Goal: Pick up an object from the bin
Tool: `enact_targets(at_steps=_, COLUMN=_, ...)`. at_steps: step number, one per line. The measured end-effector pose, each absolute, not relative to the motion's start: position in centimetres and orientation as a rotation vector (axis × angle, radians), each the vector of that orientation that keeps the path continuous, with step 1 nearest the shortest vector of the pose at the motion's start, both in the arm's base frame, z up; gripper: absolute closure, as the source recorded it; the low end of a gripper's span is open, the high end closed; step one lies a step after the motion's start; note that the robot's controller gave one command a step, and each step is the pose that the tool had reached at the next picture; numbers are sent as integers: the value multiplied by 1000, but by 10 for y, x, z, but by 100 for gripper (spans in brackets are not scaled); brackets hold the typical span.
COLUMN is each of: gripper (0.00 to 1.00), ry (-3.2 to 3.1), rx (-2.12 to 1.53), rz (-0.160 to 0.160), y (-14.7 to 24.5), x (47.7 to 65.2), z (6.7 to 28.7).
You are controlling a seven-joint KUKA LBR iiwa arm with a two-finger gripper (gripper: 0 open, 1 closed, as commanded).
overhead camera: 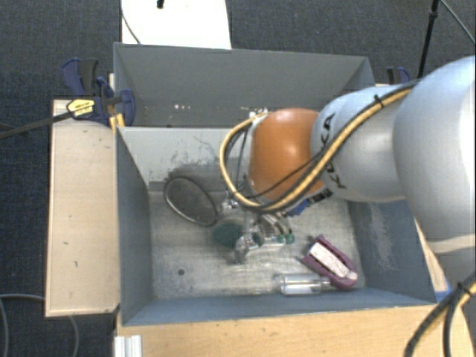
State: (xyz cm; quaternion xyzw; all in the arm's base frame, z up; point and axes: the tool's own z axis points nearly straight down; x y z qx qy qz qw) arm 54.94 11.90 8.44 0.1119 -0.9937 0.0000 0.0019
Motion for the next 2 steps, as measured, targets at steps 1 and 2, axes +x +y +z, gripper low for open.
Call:
enact_targets(at_steps=1, gripper=100, ry=-3125, rx=342, rz=-2, y=120, x=551, z=88)
enact_targets(at_steps=2, gripper=100, ry=-3056, rx=764, rz=1, y=91, x=521, z=238)
